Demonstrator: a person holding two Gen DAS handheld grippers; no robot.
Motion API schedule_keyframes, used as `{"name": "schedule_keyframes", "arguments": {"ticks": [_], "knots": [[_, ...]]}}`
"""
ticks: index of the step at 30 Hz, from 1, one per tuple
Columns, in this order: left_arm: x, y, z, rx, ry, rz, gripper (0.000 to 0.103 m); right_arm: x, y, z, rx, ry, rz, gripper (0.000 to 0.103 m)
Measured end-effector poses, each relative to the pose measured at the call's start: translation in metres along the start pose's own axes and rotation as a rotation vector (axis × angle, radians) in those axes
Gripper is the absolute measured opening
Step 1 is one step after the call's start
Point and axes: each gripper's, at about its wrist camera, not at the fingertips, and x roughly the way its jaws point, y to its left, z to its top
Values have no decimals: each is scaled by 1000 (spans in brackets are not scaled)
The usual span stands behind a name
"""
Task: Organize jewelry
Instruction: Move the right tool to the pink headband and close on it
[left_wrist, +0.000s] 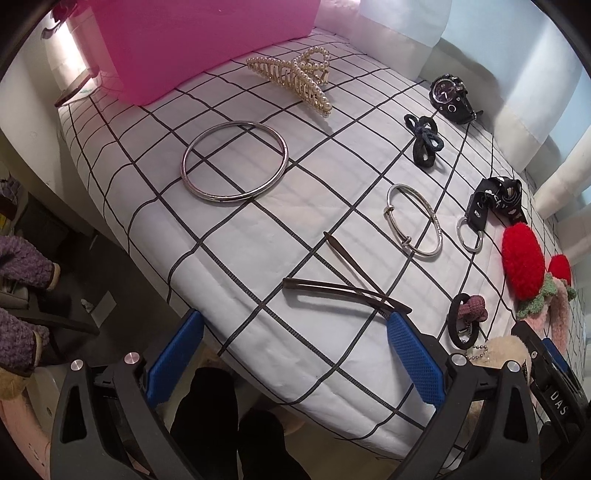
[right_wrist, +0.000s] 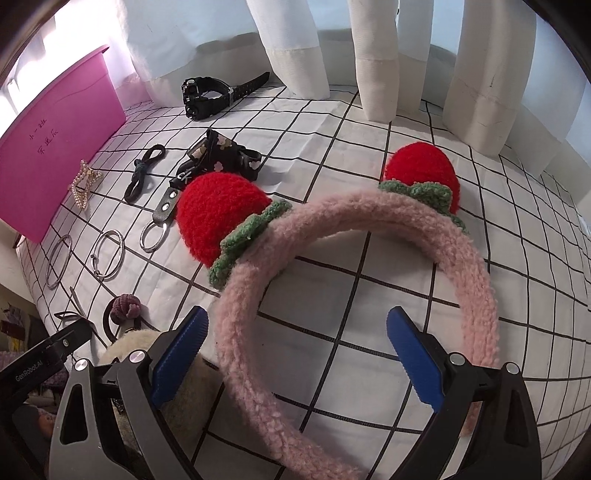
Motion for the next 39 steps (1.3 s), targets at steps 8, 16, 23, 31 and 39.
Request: {"name": "schedule_keyframes", "arguments": {"ticks": [8, 16, 23, 31, 39], "knots": [[-10, 0, 2, 2, -49, -17, 97, 1, -1, 1, -15, -15, -1, 94], [-10, -23, 3, 144, -109, -34, 97, 0, -2, 0, -10, -21, 4, 94], [-3, -29, -1, 248, -157, 5, 97, 0, 0, -2, -22, -24, -9, 94], [-11, -42, -12, 354, -220, -49, 67, -1, 1, 0, -38, -26, -22, 86], [-13, -38, -13, 347, -219, -76, 66, -11, -1, 0, -64, -49, -12, 12]]}}
